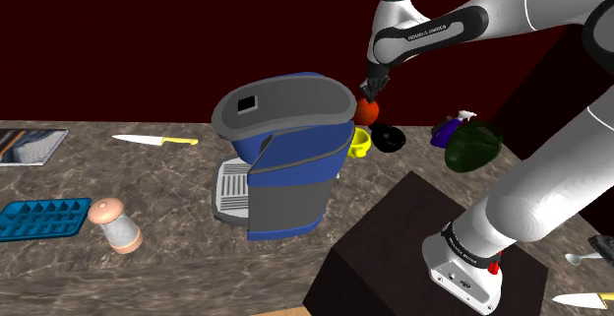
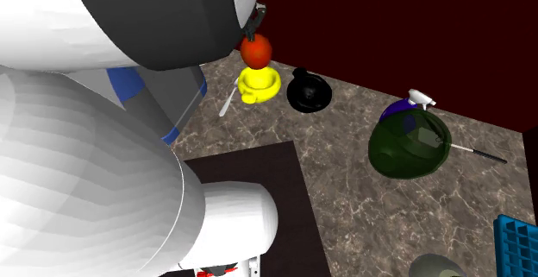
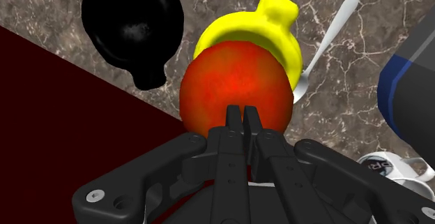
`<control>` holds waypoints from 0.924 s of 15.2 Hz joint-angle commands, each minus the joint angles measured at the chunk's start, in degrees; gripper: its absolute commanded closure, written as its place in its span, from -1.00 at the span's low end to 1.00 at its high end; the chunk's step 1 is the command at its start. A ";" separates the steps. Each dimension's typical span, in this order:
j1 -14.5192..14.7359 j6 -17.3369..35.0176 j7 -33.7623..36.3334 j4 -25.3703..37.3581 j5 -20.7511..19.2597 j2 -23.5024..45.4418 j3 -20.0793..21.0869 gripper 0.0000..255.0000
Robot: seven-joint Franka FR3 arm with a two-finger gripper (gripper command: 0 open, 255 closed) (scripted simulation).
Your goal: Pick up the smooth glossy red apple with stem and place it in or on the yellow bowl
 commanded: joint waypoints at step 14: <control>-0.40 10.92 2.13 -4.16 -1.17 6.83 -0.41 1.00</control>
